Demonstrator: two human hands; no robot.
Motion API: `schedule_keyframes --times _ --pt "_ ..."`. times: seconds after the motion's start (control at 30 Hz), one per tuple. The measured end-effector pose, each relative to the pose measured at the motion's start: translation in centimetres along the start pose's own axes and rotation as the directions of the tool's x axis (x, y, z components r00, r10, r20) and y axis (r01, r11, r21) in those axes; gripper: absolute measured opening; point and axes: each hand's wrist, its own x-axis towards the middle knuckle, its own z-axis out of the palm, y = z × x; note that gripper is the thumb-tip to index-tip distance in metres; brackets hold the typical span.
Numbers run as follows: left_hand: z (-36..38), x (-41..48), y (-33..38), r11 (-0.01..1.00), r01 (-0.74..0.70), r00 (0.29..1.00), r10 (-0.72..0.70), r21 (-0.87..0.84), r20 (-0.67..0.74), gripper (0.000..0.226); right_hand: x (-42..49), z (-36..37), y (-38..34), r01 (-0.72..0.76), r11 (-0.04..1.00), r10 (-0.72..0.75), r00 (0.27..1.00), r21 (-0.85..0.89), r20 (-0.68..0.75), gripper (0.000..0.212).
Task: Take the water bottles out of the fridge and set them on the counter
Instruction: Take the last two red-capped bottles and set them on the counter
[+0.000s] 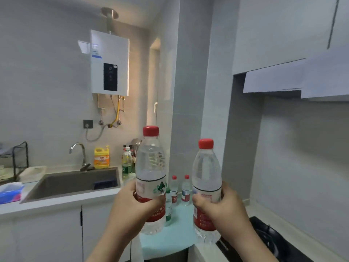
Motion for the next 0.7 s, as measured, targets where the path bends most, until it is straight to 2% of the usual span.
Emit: schedule_keyframes --times 0.1,0.27,0.4,0.47,0.7 --pt "2.8 6.0 -3.1 0.999 0.033 0.999 -0.033 0.001 0.025 0.045 5.1 0.1 2.7 -0.054 0.998 0.052 0.998 -0.039 -0.046 0.038" --pt "8.1 13.1 -8.0 0.997 0.077 0.995 -0.075 -0.030 0.069 0.038 11.5 -0.2 7.6 -0.122 0.992 0.119 0.988 -0.023 -0.098 0.038" --pt "12.2 17.0 -11.6 0.993 0.115 0.988 -0.116 0.011 0.101 0.045 15.7 -0.6 11.4 -0.190 0.982 0.188 0.975 -0.009 -0.114 0.038" --pt "14.0 19.1 -13.3 0.991 0.130 0.987 -0.132 0.032 0.092 0.040 18.2 -0.8 13.4 -0.215 0.977 0.211 0.969 -0.015 -0.125 0.037" --pt "20.5 26.2 -20.1 0.970 0.218 0.973 -0.225 0.112 0.053 0.037 27.9 -0.2 21.9 -0.239 0.969 0.238 0.971 -0.054 -0.040 0.044"
